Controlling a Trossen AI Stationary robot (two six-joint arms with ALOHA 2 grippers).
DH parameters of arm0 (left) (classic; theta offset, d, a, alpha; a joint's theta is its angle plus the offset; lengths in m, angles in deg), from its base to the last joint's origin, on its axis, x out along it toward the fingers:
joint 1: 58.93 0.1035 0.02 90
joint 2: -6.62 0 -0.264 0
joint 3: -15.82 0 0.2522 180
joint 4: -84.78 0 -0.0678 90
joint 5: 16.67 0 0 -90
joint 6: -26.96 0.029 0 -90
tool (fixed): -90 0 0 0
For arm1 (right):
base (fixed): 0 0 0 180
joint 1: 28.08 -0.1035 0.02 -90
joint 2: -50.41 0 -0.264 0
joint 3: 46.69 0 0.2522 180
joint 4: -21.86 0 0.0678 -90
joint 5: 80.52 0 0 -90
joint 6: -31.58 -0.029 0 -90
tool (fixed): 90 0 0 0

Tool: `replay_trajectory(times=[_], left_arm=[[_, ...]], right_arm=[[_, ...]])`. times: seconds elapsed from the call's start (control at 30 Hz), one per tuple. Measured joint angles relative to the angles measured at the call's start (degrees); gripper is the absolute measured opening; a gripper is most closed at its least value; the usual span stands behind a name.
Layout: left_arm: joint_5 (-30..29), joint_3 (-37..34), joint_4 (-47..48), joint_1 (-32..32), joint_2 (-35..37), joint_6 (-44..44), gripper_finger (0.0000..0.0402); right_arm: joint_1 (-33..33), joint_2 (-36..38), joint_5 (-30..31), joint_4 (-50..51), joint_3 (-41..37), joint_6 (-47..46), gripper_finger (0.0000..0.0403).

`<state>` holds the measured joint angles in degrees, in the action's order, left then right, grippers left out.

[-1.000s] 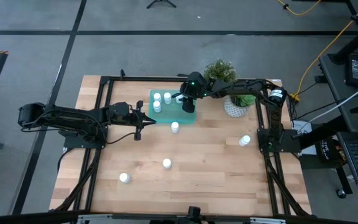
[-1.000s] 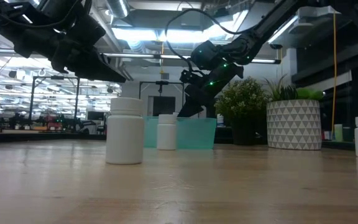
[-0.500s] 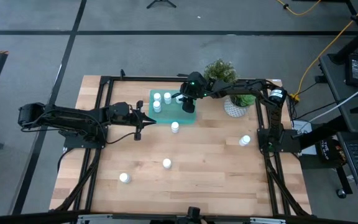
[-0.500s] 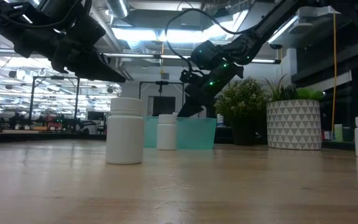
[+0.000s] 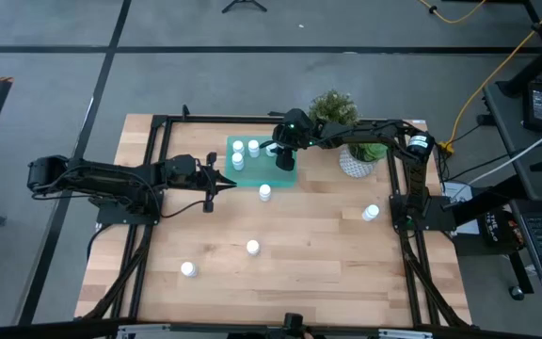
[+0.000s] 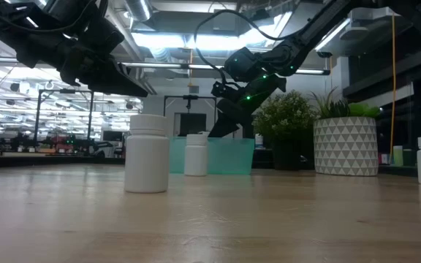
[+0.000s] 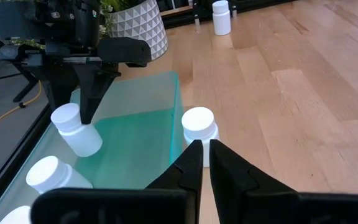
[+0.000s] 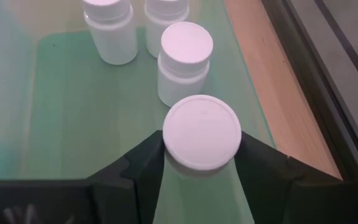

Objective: Pick and place pill bottles into a basket
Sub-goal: Put the white pill bottle into the green bin

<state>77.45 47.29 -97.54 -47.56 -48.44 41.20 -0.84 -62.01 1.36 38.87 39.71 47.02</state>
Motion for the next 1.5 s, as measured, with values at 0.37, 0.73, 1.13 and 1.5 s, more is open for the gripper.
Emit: replay_trajectory(times=[0.37,0.73,1.13,1.5], left_arm=[[0.0,0.0,0.0,0.0,0.0,0.0,0.0016],[0.0,0.0,0.0,0.0,0.0,0.0,0.0019],[0.0,0.0,0.0,0.0,0.0,0.0,0.002],[0.0,0.0,0.0,0.0,0.0,0.0,0.002]], right_arm=[[0.0,0.0,0.0,-0.1,0.0,0.0,0.0162],[0.0,0.0,0.0,-0.6,0.0,0.0,0.0199],[0.0,0.0,0.0,-0.6,0.0,-0.3,0.0197],[-0.1,0.0,-2.1,-0.7,0.0,-3.3,0.0197]])
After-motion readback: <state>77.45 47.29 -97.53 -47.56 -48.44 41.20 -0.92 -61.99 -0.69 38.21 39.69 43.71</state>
